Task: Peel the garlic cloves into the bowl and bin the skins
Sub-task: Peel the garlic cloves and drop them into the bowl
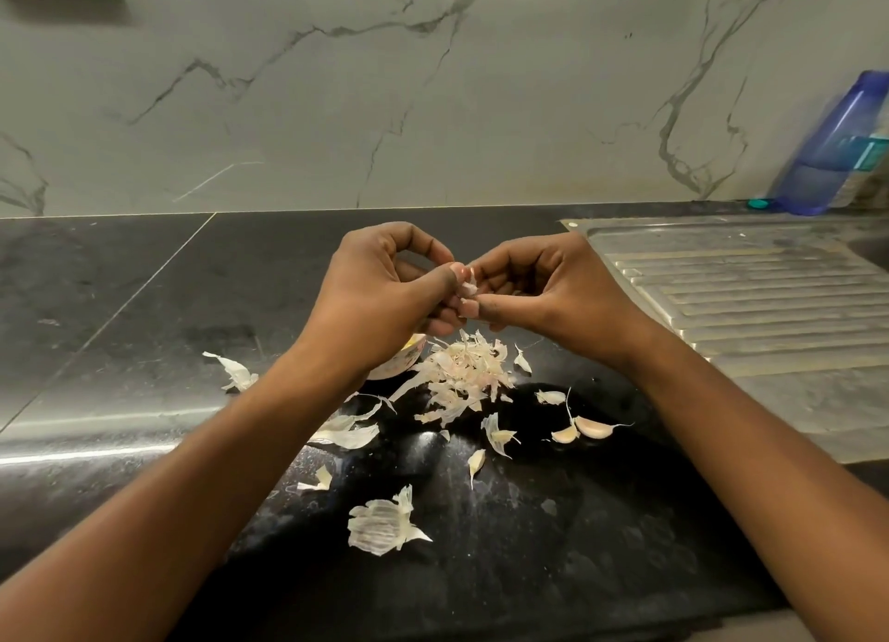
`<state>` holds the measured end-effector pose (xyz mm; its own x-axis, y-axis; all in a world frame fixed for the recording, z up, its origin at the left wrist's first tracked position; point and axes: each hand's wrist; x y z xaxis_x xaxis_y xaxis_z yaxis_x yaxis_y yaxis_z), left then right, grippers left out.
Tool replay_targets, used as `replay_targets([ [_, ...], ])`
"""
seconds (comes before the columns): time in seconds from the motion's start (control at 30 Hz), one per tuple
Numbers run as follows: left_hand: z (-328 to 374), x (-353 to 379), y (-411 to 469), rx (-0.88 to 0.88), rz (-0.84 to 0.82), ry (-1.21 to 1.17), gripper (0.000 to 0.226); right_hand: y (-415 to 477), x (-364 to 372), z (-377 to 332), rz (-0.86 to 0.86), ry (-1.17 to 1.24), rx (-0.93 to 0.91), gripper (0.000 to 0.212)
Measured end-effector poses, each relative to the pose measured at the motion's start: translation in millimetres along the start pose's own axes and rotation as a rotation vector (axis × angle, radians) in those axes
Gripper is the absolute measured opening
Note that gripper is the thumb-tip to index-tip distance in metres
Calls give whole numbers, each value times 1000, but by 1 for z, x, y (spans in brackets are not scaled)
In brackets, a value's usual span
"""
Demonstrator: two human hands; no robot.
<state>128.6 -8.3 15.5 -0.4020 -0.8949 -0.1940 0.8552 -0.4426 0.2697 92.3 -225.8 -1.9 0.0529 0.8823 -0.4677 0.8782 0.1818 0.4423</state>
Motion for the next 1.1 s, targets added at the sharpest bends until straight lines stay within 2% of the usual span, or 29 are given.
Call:
replay_targets([
  [0.1,-1,-1,1,17,6,78,8,1,-2,1,1,-23,-1,25],
  [0.27,-5,-8,4,168,11,429,9,0,-4,1,-9,-48,6,25],
  [0.53,-2,-9,5,115,-47,185,20,1,-7,1,51,1,-24,30],
  [0.67,-5,-9,6,141,-31,199,16,2,-9,1,92,80,11,30],
  [0.8,-5,-9,6,139,-16,214,16,2,-9,0,58,58,21,23],
  [0.97,-4,-8,5,102,-5,144,27,2,-8,0,33,19,20,23],
  [1.1,-5,-8,6,54,-23,99,24,1,-5,1,34,-22,0,21],
])
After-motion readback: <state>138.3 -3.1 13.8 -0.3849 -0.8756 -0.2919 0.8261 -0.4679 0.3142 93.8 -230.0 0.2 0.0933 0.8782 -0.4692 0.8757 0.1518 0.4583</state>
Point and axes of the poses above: each hand's wrist, its own y-axis towards the middle knuckle, its own x-axis out of the palm, z = x × y, and after that the axes turned 2 degrees about -y, right-handed
